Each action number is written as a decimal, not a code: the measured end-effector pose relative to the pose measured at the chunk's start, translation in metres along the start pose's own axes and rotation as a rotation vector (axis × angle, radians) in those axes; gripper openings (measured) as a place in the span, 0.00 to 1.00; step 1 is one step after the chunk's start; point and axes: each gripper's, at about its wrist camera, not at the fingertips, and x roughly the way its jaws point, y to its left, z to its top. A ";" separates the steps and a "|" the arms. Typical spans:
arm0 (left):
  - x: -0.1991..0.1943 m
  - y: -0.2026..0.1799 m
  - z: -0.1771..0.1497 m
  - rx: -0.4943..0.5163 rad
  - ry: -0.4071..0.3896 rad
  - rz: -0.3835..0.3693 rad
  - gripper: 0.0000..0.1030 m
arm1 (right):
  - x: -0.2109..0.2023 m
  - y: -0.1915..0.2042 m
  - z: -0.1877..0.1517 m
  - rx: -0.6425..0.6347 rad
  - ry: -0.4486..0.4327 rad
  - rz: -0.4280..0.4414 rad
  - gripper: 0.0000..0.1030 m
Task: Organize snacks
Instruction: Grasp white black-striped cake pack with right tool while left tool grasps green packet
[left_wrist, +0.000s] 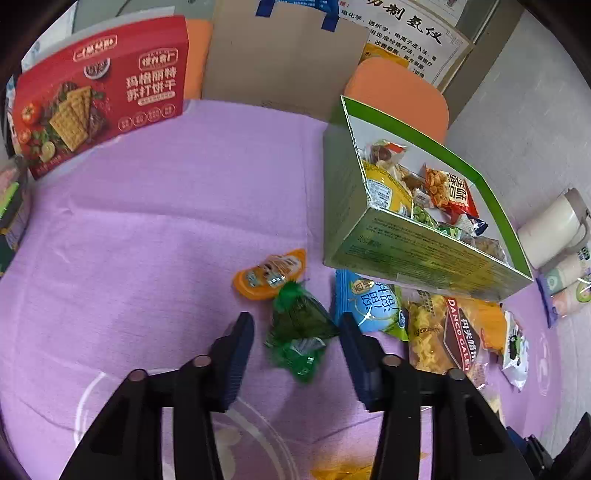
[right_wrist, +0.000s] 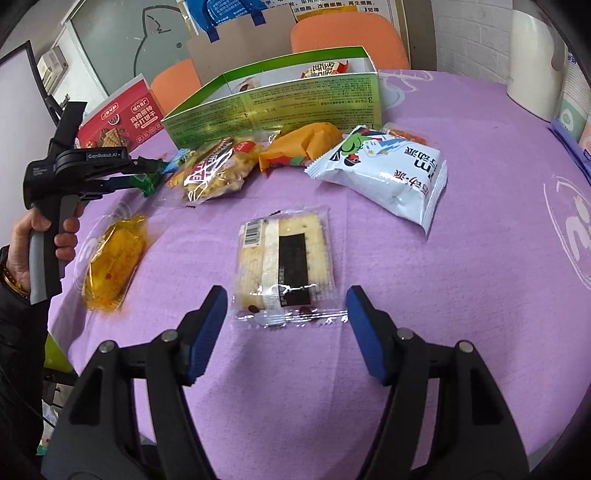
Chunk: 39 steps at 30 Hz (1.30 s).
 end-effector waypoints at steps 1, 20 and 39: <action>-0.001 0.001 -0.002 -0.002 -0.003 -0.007 0.39 | 0.000 0.001 0.000 -0.002 0.001 0.000 0.66; -0.060 -0.002 -0.045 0.130 -0.070 0.041 0.69 | 0.009 0.014 0.004 -0.050 0.007 -0.046 0.70; -0.027 0.000 -0.042 0.128 0.011 -0.002 0.57 | 0.013 0.020 0.004 -0.078 -0.007 -0.080 0.63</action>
